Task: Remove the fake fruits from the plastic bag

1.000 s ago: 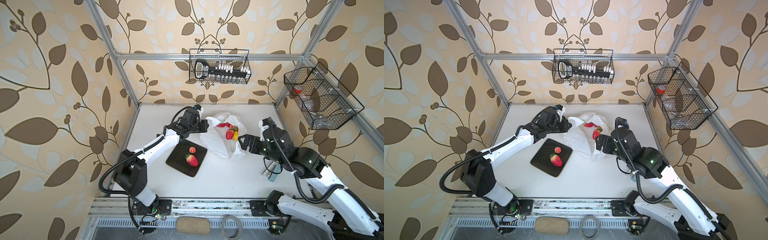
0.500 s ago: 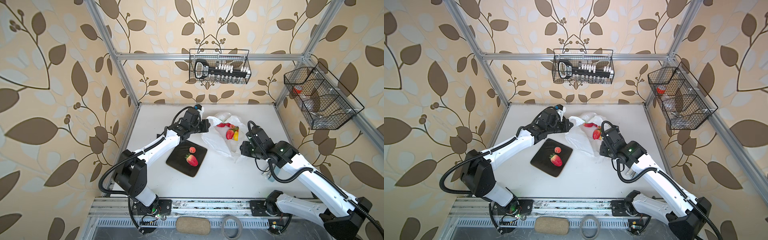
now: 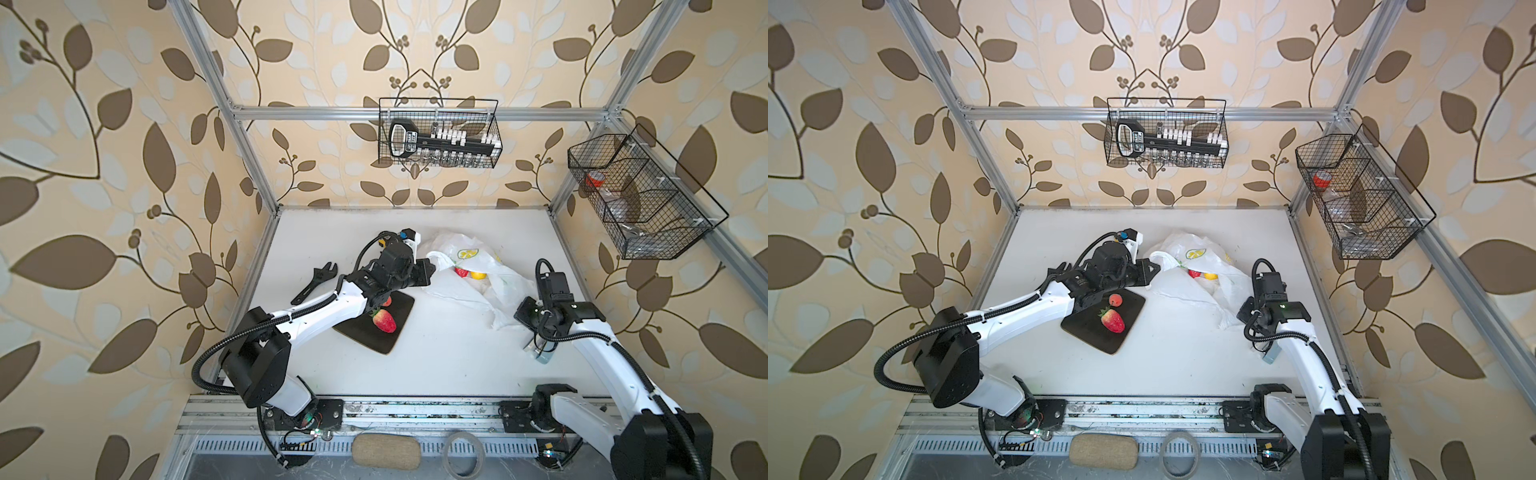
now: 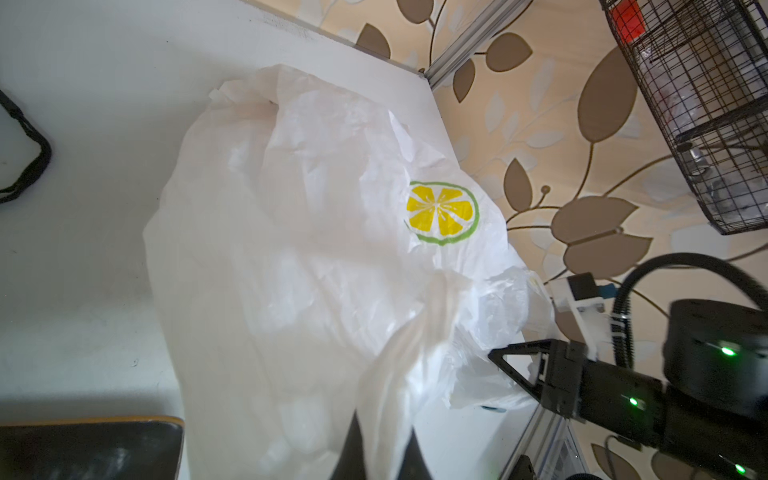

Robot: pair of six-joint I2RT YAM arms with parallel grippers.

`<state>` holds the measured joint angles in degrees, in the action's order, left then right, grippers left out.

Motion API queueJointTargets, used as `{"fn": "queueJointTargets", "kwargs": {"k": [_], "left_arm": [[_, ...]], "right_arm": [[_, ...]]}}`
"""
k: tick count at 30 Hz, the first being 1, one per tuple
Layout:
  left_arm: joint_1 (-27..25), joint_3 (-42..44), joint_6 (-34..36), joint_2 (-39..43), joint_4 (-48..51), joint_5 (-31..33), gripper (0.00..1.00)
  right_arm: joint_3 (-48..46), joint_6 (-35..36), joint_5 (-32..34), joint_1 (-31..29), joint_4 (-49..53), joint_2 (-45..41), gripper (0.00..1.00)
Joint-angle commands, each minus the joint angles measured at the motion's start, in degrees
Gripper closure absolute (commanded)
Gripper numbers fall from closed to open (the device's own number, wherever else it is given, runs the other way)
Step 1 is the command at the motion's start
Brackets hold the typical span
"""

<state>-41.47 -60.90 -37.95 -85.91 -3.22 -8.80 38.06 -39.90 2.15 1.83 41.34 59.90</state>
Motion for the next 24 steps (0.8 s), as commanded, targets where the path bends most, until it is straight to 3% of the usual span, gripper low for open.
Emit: {"fn": "queueJointTargets", "kwargs": {"k": [1, 4, 8, 13, 18, 24], "left_arm": [[0.0, 0.8, -1.6, 2.9, -2.5, 1.3, 1.0], [0.0, -0.4, -1.1, 2.3, -2.3, 1.2, 1.0], [0.0, -4.0, 0.3, 0.0, -2.0, 1.3, 1.0], [-0.1, -8.8, -0.1, -4.0, -1.5, 1.3, 1.0], [0.0, -12.0, -1.0, -7.1, -0.9, 1.2, 1.0], [-0.1, -13.4, -1.0, -8.4, -0.4, -0.2, 1.0]], "right_arm": [[-0.4, -0.3, -4.0, 3.6, -5.3, 2.6, 0.84], [2.0, 1.2, -4.0, 3.7, -4.0, 2.7, 0.67], [6.0, 1.9, -1.8, 3.7, 1.3, -0.1, 0.32], [10.8, 0.9, 1.7, 3.7, 5.8, -8.4, 0.12], [19.6, 2.4, 9.0, 3.7, 11.8, -12.6, 0.1], [30.0, 7.8, 10.1, 3.6, 11.2, -12.9, 0.22]]}}
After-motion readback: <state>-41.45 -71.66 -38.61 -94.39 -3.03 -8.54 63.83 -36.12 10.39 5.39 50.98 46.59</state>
